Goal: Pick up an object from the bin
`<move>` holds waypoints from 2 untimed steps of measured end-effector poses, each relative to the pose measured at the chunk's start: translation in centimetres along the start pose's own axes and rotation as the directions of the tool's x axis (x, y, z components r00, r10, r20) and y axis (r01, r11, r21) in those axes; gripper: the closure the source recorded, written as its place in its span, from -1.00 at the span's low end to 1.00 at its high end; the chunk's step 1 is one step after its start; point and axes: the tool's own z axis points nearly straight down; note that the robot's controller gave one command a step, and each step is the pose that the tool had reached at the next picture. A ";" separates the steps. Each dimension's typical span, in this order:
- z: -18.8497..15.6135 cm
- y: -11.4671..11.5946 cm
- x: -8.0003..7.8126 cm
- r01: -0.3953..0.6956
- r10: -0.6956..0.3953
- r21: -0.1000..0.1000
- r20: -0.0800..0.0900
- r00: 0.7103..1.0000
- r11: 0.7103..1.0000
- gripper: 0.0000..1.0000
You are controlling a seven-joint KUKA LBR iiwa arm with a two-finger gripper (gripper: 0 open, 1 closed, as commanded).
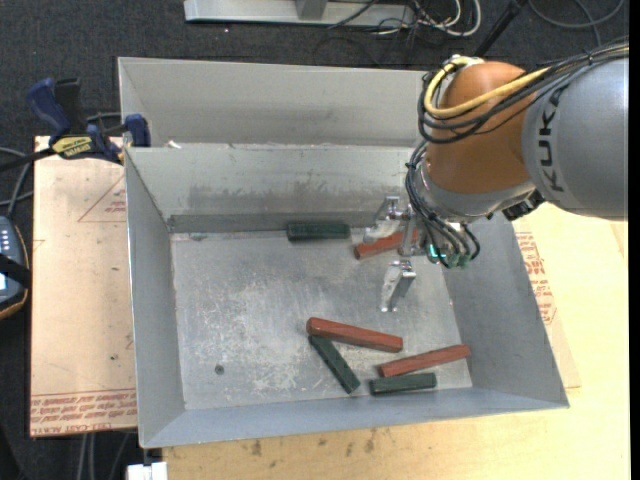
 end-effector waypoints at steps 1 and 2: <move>-0.4 0.0 -0.2 0.000 0.000 0.000 0.008 1.000 1.000 -1.00; 7.6 2.0 4.0 0.057 -0.057 0.001 0.011 0.998 0.998 -1.00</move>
Offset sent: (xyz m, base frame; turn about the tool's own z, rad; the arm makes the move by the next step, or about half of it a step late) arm -0.0588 0.0282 -0.1093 -0.0831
